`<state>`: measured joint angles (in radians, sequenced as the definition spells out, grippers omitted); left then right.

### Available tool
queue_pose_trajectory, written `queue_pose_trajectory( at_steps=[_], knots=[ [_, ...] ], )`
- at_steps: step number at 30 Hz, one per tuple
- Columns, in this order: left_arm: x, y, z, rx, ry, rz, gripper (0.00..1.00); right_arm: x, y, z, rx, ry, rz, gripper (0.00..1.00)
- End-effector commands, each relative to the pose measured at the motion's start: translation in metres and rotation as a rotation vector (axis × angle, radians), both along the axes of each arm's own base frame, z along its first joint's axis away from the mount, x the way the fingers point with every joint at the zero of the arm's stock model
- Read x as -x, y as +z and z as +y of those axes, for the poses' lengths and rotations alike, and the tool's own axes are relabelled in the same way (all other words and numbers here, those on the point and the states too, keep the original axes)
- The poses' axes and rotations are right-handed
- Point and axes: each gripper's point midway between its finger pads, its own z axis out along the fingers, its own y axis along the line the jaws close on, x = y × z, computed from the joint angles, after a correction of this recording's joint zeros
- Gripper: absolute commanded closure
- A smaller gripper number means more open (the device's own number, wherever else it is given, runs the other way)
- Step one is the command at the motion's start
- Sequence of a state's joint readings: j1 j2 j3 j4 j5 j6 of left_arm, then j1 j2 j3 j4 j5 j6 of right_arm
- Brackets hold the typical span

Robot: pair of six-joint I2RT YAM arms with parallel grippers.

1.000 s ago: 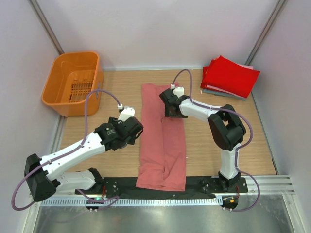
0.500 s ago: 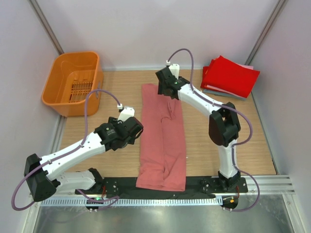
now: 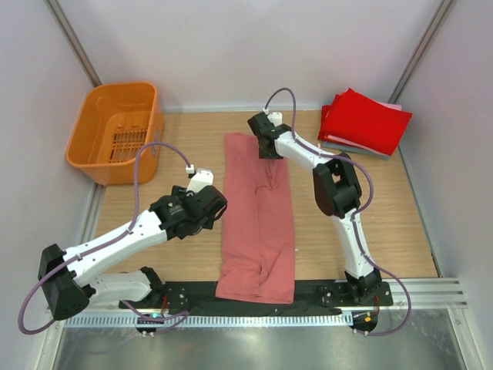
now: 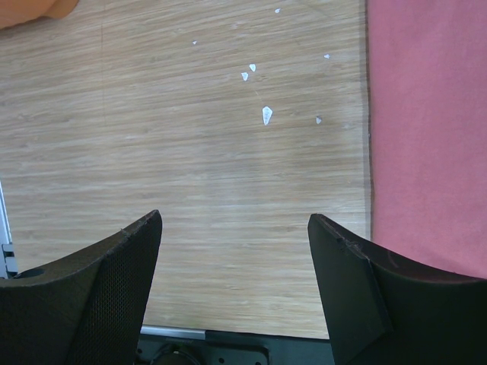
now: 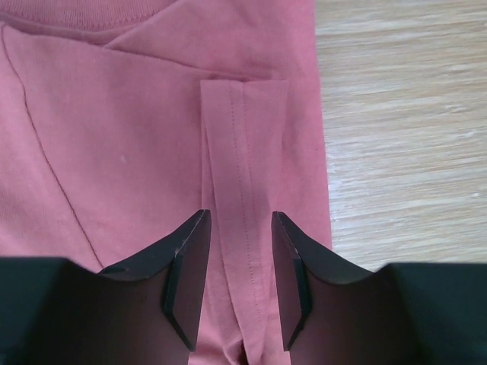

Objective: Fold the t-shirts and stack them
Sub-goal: Fold the tshirt

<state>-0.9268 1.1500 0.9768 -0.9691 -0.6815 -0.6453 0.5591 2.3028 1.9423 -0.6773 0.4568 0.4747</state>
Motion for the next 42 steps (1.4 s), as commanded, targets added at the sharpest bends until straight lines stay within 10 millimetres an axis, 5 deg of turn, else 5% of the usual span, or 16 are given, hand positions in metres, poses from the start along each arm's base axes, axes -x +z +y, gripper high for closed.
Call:
queue_pose_trajectory(
  at_steps=[1,15,24,34,42],
  knots=[
    [-0.009,0.014,0.001,0.016,0.026,-0.055,0.21,-0.006,0.016,0.008,-0.035,0.017,-0.04,0.57],
    [-0.009,0.014,0.002,0.004,0.03,-0.056,0.21,-0.001,0.002,0.012,-0.047,0.048,-0.006,0.57],
    [-0.01,0.014,0.003,0.002,0.034,-0.059,0.21,0.005,-0.013,0.013,-0.034,0.07,0.039,0.71],
    [-0.009,0.014,0.004,0.002,0.037,-0.061,0.21,0.005,-0.005,0.008,-0.014,0.067,0.03,0.99],
    [-0.009,0.016,0.004,0.007,0.037,-0.065,0.21,0.008,0.019,-0.012,-0.019,0.047,-0.006,0.98]
  ],
)
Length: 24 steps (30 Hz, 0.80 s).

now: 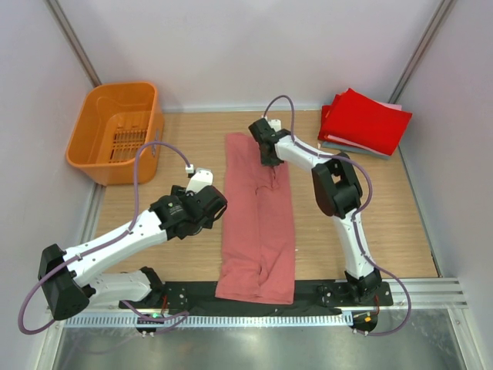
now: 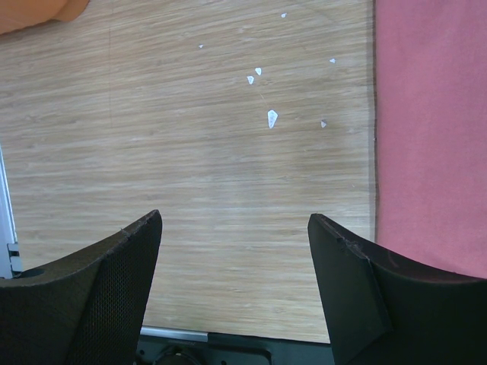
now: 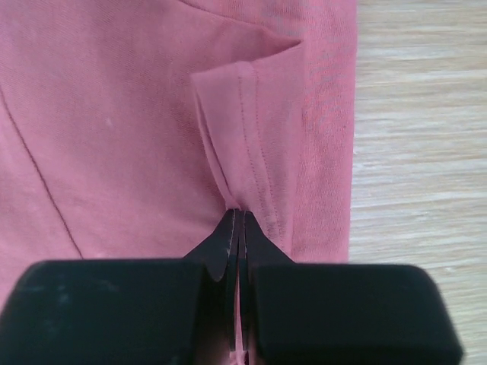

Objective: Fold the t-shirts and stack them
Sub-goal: Fold the tshirt

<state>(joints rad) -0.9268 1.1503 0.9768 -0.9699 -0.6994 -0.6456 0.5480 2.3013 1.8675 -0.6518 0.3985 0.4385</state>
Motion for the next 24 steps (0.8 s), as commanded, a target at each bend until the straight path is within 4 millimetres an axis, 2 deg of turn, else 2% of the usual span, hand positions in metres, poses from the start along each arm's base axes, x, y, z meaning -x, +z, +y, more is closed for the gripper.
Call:
queue_pose_trajectory(
  at_steps=[1,2,3,4,7,11,16,24],
  knots=[
    [-0.007,0.014,0.002,0.017,0.029,-0.052,0.21,-0.004,0.046,-0.004,-0.032,0.01,-0.075,0.89],
    [-0.008,0.015,0.002,0.017,0.03,-0.054,0.21,-0.003,0.048,-0.001,-0.043,0.022,-0.072,0.81],
    [-0.008,0.014,0.002,0.014,0.031,-0.054,0.21,-0.001,0.05,0.003,-0.053,0.041,-0.07,0.67],
    [-0.008,0.015,0.002,0.017,0.031,-0.056,0.21,-0.001,0.052,0.004,-0.047,0.045,-0.073,0.62],
    [-0.008,0.015,0.002,0.015,0.033,-0.057,0.21,0.002,0.058,0.01,-0.023,0.059,-0.084,0.57],
    [-0.008,0.015,0.002,0.017,0.032,-0.057,0.21,0.004,0.062,0.012,-0.02,0.064,-0.09,0.57],
    [-0.008,0.016,0.002,0.018,0.032,-0.058,0.21,0.01,0.056,0.015,-0.016,0.081,-0.07,0.6],
    [-0.008,0.015,0.002,0.014,0.033,-0.056,0.21,0.015,0.043,-0.009,0.122,0.051,-0.054,0.64]
  ],
)
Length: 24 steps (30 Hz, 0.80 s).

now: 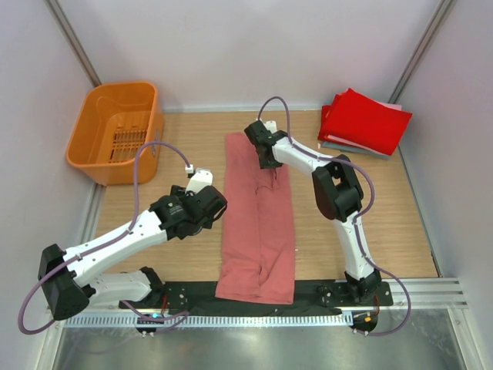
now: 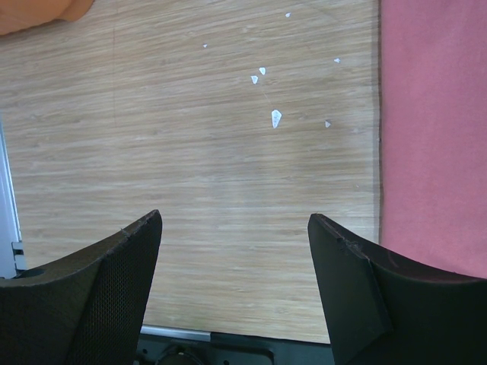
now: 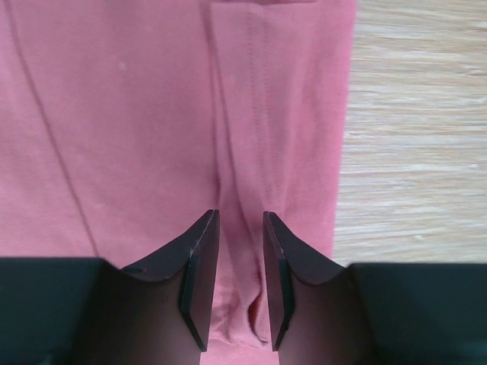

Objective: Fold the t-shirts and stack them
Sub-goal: Fold the tshirt

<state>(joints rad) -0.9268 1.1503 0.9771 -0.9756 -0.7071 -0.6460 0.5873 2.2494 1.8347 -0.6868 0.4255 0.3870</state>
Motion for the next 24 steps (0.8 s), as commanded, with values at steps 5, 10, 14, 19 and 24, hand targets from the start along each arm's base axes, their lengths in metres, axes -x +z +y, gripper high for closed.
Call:
queue_pose_trajectory(
  at_steps=[5,10,14,19,24],
  knots=[
    [-0.008,0.014,0.001,0.019,0.031,-0.055,0.21,-0.004,0.022,-0.019,0.102,-0.017,-0.05,0.73],
    [-0.008,0.014,0.0,0.018,0.03,-0.053,0.21,-0.007,0.03,-0.029,0.122,-0.049,-0.08,0.95],
    [-0.008,0.014,0.0,0.018,0.03,-0.053,0.21,-0.008,0.033,-0.047,0.123,-0.086,-0.084,0.95],
    [-0.008,0.013,0.001,0.015,0.029,-0.049,0.21,-0.002,0.023,-0.075,0.128,-0.138,-0.047,0.93],
    [-0.008,0.013,0.001,0.015,0.03,-0.05,0.21,-0.002,0.029,-0.098,0.079,-0.192,-0.049,0.77]
  ],
)
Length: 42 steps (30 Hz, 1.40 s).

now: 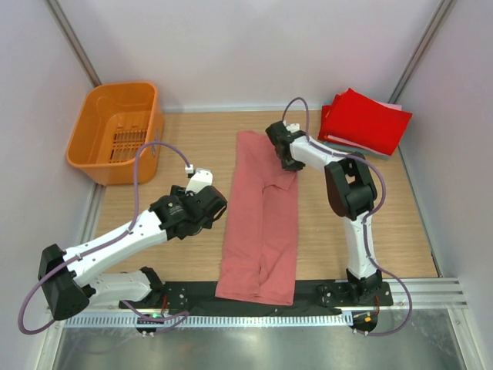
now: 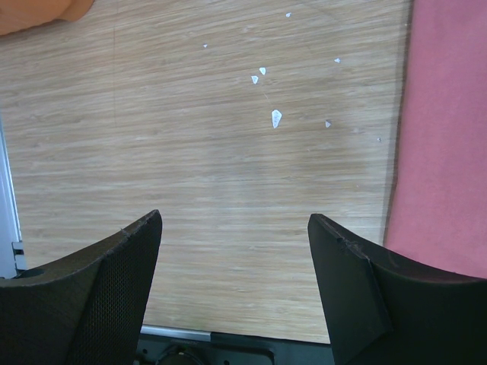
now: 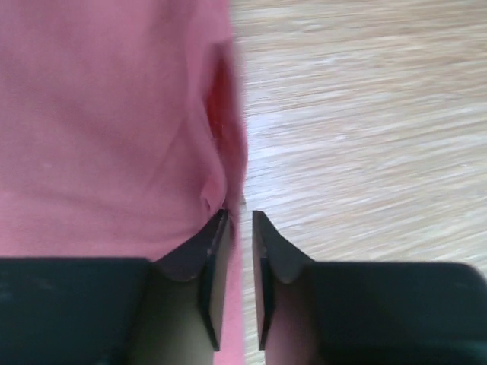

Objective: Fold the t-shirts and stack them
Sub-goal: Fold the tshirt

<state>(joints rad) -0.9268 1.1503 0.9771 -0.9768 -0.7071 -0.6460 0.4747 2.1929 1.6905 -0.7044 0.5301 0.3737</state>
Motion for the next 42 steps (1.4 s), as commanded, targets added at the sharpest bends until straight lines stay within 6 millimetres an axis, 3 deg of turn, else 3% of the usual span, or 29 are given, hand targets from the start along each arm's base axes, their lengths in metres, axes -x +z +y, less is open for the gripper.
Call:
queue_pose_trajectory(
  at_steps=[1,5,6,13,19,21,23,24,25,27,28,29,30,32,35,37,38,40,41,42],
  knots=[
    [-0.008,0.013,0.0,0.014,0.03,-0.05,0.21,-0.01,0.043,-0.015,-0.064,-0.055,-0.104,0.74],
    [-0.008,0.013,0.0,0.018,0.029,-0.051,0.21,-0.014,0.068,-0.016,-0.099,-0.061,-0.16,0.43],
    [-0.008,0.013,0.0,0.017,0.03,-0.052,0.21,-0.014,0.074,-0.015,-0.108,-0.06,-0.171,0.4],
    [-0.008,0.013,-0.001,0.019,0.027,-0.049,0.21,-0.001,0.101,0.001,-0.259,-0.02,-0.22,0.36],
    [-0.008,0.013,-0.001,0.021,0.024,-0.049,0.21,0.001,0.105,0.054,-0.564,0.131,-0.211,0.36],
    [-0.008,0.013,-0.001,0.02,0.025,-0.049,0.21,-0.002,0.093,0.068,-0.609,0.158,-0.17,0.36],
    [-0.008,0.013,-0.001,0.02,0.025,-0.051,0.21,-0.015,0.096,0.073,-0.614,0.158,-0.185,0.36],
    [-0.008,0.013,-0.001,0.02,0.025,-0.049,0.21,-0.017,0.08,0.081,-0.627,0.172,-0.142,0.36],
    [-0.008,0.013,-0.001,0.02,0.025,-0.049,0.21,-0.028,0.088,0.085,-0.633,0.179,-0.165,0.36],
    [-0.008,0.012,-0.001,0.016,0.024,-0.046,0.21,-0.037,0.066,0.087,-0.601,0.17,-0.125,0.36],
    [-0.008,0.012,-0.001,0.013,0.024,-0.044,0.21,-0.046,0.069,0.091,-0.601,0.176,-0.133,0.36],
    [-0.009,0.011,-0.001,0.008,0.024,-0.042,0.21,-0.05,0.066,0.093,-0.597,0.178,-0.128,0.36],
    [-0.009,0.01,-0.002,0.006,0.023,-0.039,0.21,-0.056,0.044,0.088,-0.55,0.155,-0.107,0.36],
    [-0.01,0.01,-0.002,0.004,0.023,-0.04,0.21,-0.068,0.047,0.091,-0.534,0.159,-0.115,0.36],
    [-0.01,0.009,-0.003,-0.002,0.022,-0.036,0.21,-0.077,0.026,0.09,-0.489,0.151,-0.094,0.36],
    [-0.01,0.008,-0.003,-0.009,0.022,-0.033,0.21,-0.083,0.023,0.09,-0.478,0.146,-0.099,0.36],
    [-0.01,0.007,-0.003,-0.011,0.02,-0.031,0.21,-0.082,0.008,0.09,-0.469,0.139,-0.075,0.36],
    [-0.011,0.005,-0.004,-0.018,0.019,-0.026,0.21,-0.087,0.003,0.093,-0.466,0.142,-0.074,0.36],
    [-0.011,0.005,-0.004,-0.021,0.018,-0.024,0.21,-0.087,-0.01,0.093,-0.458,0.137,-0.053,0.36],
    [-0.011,0.004,-0.004,-0.025,0.018,-0.021,0.21,-0.093,-0.009,0.096,-0.461,0.144,-0.063,0.36]
  ],
)
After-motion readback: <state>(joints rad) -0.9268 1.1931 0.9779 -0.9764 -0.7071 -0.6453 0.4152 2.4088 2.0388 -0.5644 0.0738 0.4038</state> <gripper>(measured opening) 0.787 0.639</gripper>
